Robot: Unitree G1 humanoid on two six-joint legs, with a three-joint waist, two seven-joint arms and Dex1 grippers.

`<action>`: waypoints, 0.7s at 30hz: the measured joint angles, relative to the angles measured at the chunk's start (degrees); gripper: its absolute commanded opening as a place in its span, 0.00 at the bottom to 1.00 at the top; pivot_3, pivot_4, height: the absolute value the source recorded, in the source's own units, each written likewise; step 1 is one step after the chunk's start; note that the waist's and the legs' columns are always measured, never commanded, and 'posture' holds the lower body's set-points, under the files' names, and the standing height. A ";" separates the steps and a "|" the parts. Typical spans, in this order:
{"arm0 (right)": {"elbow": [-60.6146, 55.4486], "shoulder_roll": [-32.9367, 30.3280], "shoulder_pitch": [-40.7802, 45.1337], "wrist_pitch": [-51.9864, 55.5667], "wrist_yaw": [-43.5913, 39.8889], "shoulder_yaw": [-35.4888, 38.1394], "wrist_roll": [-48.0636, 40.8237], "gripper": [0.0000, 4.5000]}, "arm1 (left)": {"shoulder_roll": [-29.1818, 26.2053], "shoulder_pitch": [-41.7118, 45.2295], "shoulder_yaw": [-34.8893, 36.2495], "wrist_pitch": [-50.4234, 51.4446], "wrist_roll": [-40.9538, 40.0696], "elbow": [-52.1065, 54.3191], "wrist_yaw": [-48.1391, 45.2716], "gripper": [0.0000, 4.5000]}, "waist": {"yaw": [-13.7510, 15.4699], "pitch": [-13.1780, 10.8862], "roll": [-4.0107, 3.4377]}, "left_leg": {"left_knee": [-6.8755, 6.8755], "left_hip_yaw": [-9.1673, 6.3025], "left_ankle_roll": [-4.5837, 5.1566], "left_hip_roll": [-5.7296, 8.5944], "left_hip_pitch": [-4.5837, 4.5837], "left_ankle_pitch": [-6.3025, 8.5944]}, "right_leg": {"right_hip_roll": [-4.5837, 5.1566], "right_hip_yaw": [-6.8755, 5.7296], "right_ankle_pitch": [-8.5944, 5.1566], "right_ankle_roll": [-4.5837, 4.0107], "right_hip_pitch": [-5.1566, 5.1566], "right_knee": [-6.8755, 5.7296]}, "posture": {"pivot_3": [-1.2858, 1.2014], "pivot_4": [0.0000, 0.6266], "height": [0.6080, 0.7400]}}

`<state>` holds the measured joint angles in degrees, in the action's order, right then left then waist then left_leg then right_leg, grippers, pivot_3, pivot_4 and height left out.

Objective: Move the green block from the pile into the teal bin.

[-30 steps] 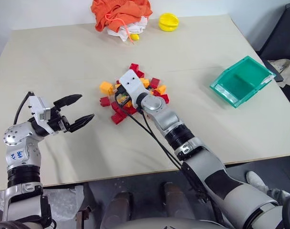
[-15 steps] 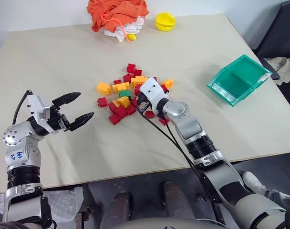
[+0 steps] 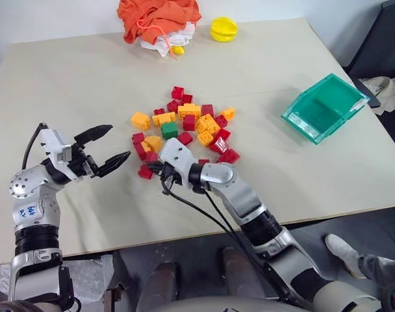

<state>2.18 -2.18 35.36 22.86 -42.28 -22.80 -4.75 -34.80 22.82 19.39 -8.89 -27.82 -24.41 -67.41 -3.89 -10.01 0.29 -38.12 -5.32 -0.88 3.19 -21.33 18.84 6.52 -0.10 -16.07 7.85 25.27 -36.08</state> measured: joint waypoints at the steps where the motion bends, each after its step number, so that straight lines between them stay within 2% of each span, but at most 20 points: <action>1: -2.91 -1.81 0.00 0.99 -1.48 1.55 -1.84 0.02 | 0.00 -0.01 0.00 0.01 0.00 -0.01 -0.01 1.00 | 0.40 0.00 0.00 | 0.00 0.01 0.00 0.00 0.00 0.00 | 0.00 0.00 0.00 0.00 0.00 0.01 | 0.52 0.24 1.00; 2: -4.84 -3.23 0.02 1.62 -2.38 2.82 -3.12 0.02 | -0.04 -0.02 0.02 0.01 0.00 -0.01 -0.01 1.00 | 0.71 0.00 0.00 | 0.00 0.00 0.00 -0.01 0.00 0.00 | 0.00 0.00 0.00 0.00 0.00 0.04 | 0.52 0.24 1.00; 5: -7.39 -9.00 0.72 4.83 -5.28 4.96 -5.07 0.14 | -0.16 -0.32 0.27 0.13 0.00 -0.01 -0.25 1.00 | 1.10 0.01 0.01 | -0.01 0.03 0.01 0.01 0.01 0.00 | 0.01 0.01 0.00 0.00 0.00 0.08 | 0.52 0.24 1.00; 8: -6.60 -18.29 1.94 7.32 -12.95 5.94 -8.07 0.36 | -0.24 -0.61 0.27 0.72 -0.14 0.00 -0.95 1.00 | 1.70 0.00 0.02 | -0.03 0.11 0.07 0.03 0.01 0.03 | 0.02 0.03 0.00 0.01 -0.03 0.13 | 0.52 0.24 1.00; 11: -3.49 -26.58 2.01 5.62 -17.76 11.00 -9.19 0.58 | -1.05 -1.70 0.29 1.98 -0.96 0.04 -2.61 1.00 | 2.31 -0.01 0.04 | 0.00 0.18 0.12 0.03 0.01 0.06 | 0.01 0.05 0.01 0.01 -0.03 0.17 | 0.52 0.24 1.00; 16: -0.29 -32.26 2.44 1.12 -21.86 14.50 -10.02 0.95 | -1.87 -1.83 0.32 3.39 -1.65 0.04 -4.76 1.00 | 2.21 -0.02 0.05 | 0.06 0.35 0.11 0.01 0.02 0.06 | -0.01 0.14 0.01 0.01 0.04 0.18 | 0.52 0.24 1.00; 17: 0.95 -33.93 2.53 0.35 -22.30 15.16 -9.84 0.99 | -2.15 -1.84 0.32 3.71 -1.77 0.01 -5.09 1.00 | 2.30 -0.02 0.06 | 0.05 0.36 0.12 0.01 0.02 0.07 | 0.01 0.15 0.01 0.01 0.05 0.19 | 0.52 0.24 1.00; 21: 3.10 -39.54 4.73 1.32 -24.40 16.80 -9.47 0.99 | -3.80 -1.75 1.12 3.78 -2.01 -0.83 -6.25 1.00 | 2.33 -0.03 0.06 | 0.05 0.46 0.15 -0.03 0.02 0.08 | 0.02 0.23 0.01 0.03 0.08 0.25 | 0.52 0.24 1.00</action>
<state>5.29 -41.72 40.09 24.19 -66.68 -5.99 -14.22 -38.59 21.06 20.51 -5.11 -29.82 -25.24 -73.65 -1.56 -10.03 0.35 -38.07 -4.86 -0.73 3.17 -21.31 18.92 6.54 0.13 -16.06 7.88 25.35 -35.84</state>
